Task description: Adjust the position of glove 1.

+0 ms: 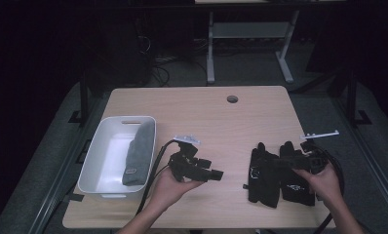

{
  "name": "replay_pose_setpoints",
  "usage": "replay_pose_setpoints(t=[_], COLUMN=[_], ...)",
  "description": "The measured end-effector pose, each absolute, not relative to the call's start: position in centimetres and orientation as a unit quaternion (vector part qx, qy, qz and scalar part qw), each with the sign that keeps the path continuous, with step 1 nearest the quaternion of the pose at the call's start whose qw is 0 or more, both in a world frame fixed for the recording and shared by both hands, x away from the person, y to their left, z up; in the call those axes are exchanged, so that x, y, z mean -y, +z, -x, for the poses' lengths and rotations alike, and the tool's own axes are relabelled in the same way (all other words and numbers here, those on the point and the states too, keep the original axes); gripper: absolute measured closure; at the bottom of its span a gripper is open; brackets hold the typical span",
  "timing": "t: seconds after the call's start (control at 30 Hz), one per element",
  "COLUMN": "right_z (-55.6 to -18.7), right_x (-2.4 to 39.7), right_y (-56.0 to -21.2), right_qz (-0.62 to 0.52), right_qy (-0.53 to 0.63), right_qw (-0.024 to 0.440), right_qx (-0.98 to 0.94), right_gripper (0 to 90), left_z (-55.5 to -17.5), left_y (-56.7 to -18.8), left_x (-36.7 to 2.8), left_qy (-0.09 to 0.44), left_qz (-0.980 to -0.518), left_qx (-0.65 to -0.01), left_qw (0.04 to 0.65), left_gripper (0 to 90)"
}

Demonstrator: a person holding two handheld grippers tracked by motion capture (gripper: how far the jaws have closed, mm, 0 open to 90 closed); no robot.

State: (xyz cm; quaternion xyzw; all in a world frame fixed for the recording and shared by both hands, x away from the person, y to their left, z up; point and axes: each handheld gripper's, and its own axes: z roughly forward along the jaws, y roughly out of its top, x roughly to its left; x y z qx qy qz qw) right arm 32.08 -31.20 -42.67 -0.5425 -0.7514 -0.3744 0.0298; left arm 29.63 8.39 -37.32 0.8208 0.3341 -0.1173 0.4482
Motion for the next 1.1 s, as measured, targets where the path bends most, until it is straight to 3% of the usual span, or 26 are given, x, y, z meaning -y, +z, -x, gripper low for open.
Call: replay_pose_setpoints(t=[0.73,1.0,1.1], right_z=[-29.9,-29.4,-29.0], right_x=[34.5,34.7,33.8], right_y=[-44.2,-45.0,-45.2], right_qz=[0.578,0.578,0.561], right_qy=[-0.324,-0.299,-0.279], right_qw=[-0.017,-0.048,-0.084], right_qx=[0.749,0.758,0.775], right_gripper=[49.9,53.2,57.0], left_z=[-29.5,-29.5,-29.5], left_y=[-38.4,-38.8,-39.1], left_x=[-6.7,-6.5,-6.4], left_qy=[-0.125,-0.128,-0.131], left_qz=[-0.826,-0.825,-0.824], left_qx=[-0.324,-0.325,-0.329], left_qw=[0.444,0.444,0.442], left_gripper=[28.3,28.2,28.2])
